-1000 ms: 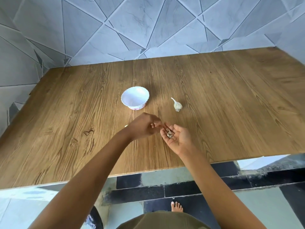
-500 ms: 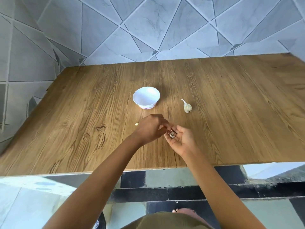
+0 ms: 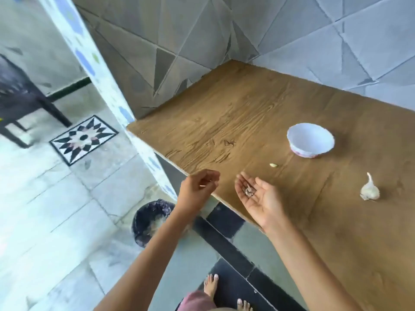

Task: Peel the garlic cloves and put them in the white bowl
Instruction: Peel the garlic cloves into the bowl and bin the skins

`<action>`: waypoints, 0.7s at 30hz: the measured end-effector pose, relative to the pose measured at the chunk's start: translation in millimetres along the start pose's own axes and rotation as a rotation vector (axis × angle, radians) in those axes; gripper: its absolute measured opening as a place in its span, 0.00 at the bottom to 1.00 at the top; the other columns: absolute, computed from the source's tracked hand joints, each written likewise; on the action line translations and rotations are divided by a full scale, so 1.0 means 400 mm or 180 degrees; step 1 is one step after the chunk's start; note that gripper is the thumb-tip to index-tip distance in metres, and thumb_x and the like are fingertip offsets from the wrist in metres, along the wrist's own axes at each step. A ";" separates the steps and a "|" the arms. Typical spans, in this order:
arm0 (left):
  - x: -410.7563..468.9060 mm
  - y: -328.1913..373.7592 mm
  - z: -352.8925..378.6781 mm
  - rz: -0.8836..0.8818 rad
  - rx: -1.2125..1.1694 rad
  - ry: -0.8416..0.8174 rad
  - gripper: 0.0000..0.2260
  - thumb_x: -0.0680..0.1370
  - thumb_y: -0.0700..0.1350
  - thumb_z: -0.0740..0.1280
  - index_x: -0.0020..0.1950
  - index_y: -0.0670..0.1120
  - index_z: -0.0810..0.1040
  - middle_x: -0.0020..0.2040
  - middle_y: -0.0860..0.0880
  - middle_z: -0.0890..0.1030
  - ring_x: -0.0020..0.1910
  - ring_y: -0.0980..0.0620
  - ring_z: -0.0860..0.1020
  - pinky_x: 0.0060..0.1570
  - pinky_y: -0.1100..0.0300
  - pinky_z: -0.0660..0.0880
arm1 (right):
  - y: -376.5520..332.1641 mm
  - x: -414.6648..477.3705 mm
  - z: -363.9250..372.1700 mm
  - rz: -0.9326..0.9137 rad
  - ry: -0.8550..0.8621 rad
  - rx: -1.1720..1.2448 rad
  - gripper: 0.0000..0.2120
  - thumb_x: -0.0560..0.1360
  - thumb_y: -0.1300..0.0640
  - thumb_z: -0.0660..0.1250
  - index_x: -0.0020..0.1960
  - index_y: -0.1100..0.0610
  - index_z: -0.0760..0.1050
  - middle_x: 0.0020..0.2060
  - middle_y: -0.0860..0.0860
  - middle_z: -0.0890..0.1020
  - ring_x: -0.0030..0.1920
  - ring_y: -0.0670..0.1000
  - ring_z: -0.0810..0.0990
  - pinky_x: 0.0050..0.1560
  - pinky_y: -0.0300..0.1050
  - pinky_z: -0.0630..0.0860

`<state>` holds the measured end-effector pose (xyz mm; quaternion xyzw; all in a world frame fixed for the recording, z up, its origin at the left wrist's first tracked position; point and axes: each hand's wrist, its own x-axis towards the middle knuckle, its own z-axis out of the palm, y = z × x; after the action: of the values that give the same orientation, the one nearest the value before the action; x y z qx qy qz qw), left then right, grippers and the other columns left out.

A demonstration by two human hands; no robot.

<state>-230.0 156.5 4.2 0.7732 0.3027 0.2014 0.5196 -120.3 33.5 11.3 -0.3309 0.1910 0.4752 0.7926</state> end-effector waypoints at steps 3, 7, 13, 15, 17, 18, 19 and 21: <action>-0.066 -0.068 -0.108 -0.0344 0.0050 0.0599 0.10 0.74 0.33 0.67 0.51 0.44 0.82 0.44 0.52 0.83 0.39 0.64 0.79 0.43 0.71 0.74 | 0.113 0.041 0.068 0.0474 -0.0257 -0.0400 0.18 0.82 0.59 0.50 0.48 0.67 0.76 0.40 0.59 0.81 0.43 0.54 0.80 0.41 0.44 0.81; -0.137 -0.176 -0.241 -0.0822 0.0062 0.1191 0.10 0.74 0.35 0.67 0.48 0.48 0.82 0.42 0.56 0.83 0.38 0.63 0.79 0.41 0.70 0.75 | 0.286 0.123 0.138 0.0975 -0.0398 -0.0752 0.16 0.82 0.60 0.51 0.47 0.67 0.75 0.41 0.60 0.80 0.43 0.54 0.80 0.40 0.44 0.81; -0.125 -0.401 -0.392 -0.1460 -0.0118 0.1477 0.10 0.74 0.34 0.67 0.47 0.48 0.82 0.43 0.49 0.83 0.37 0.63 0.79 0.41 0.70 0.74 | 0.545 0.332 0.183 0.1424 -0.0393 -0.1114 0.17 0.82 0.60 0.51 0.47 0.67 0.76 0.36 0.59 0.83 0.36 0.52 0.84 0.40 0.42 0.81; -0.086 -0.511 -0.432 -0.1649 -0.0181 0.1486 0.10 0.74 0.34 0.67 0.46 0.49 0.82 0.42 0.49 0.84 0.35 0.63 0.79 0.40 0.67 0.74 | 0.629 0.438 0.186 0.1433 -0.0180 -0.1297 0.18 0.82 0.60 0.51 0.46 0.66 0.76 0.36 0.58 0.83 0.36 0.52 0.84 0.40 0.41 0.81; -0.041 -0.637 -0.460 -0.1833 -0.0241 0.1385 0.10 0.75 0.35 0.67 0.46 0.50 0.82 0.43 0.51 0.84 0.36 0.62 0.79 0.41 0.67 0.75 | 0.708 0.547 0.175 0.1388 0.0010 -0.1442 0.17 0.82 0.60 0.51 0.46 0.66 0.76 0.37 0.58 0.82 0.40 0.52 0.82 0.41 0.40 0.80; -0.012 -0.711 -0.468 -0.1905 -0.0261 0.1327 0.09 0.75 0.36 0.67 0.46 0.50 0.82 0.43 0.52 0.84 0.37 0.62 0.80 0.41 0.68 0.75 | 0.752 0.611 0.163 0.1372 0.0097 -0.1498 0.17 0.82 0.60 0.51 0.46 0.66 0.76 0.38 0.58 0.82 0.42 0.52 0.80 0.41 0.40 0.79; 0.017 -0.793 -0.466 -0.1969 -0.0279 0.1277 0.09 0.75 0.36 0.66 0.47 0.49 0.82 0.43 0.52 0.83 0.38 0.62 0.79 0.41 0.68 0.74 | 0.794 0.681 0.143 0.1360 0.0186 -0.1550 0.17 0.82 0.60 0.51 0.47 0.66 0.76 0.40 0.58 0.81 0.43 0.52 0.80 0.42 0.39 0.79; 0.064 -0.915 -0.453 -0.2086 -0.0326 0.1270 0.08 0.76 0.36 0.66 0.49 0.47 0.82 0.43 0.52 0.83 0.37 0.64 0.78 0.40 0.70 0.72 | 0.857 0.793 0.104 0.1345 0.0282 -0.1625 0.17 0.82 0.60 0.51 0.48 0.66 0.76 0.42 0.58 0.80 0.44 0.52 0.79 0.45 0.40 0.78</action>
<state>-419.4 398.6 -265.9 0.5541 0.6185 0.1859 0.5253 -271.5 374.4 -272.6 -0.4922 0.1645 0.6467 0.5590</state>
